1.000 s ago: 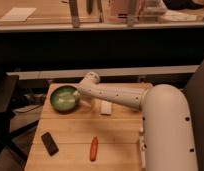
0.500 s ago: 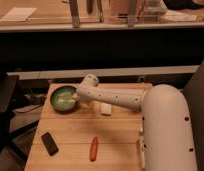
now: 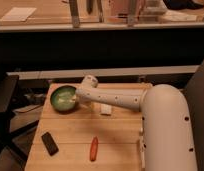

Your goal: Drag the ceramic bowl in a circle

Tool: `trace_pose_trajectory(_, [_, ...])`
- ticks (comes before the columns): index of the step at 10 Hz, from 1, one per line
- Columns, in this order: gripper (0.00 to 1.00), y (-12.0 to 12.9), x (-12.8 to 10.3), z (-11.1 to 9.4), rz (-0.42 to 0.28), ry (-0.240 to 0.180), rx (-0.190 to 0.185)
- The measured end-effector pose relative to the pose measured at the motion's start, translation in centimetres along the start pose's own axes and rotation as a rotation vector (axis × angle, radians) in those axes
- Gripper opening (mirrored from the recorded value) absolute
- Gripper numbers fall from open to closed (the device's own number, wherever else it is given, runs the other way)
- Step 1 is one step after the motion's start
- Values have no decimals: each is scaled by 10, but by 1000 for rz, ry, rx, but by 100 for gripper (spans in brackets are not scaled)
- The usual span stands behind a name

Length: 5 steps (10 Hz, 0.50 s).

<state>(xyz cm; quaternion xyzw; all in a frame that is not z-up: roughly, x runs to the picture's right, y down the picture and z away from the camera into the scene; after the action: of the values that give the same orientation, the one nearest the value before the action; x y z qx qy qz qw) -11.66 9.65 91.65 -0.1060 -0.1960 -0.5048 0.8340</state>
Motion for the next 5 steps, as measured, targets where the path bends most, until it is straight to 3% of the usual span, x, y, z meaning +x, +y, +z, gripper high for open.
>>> trace_pose_trajectory(3, [59, 1, -4, 0, -8, -1, -4])
trace_pose_trajectory(5, [46, 4, -7, 0, -15, -1, -7])
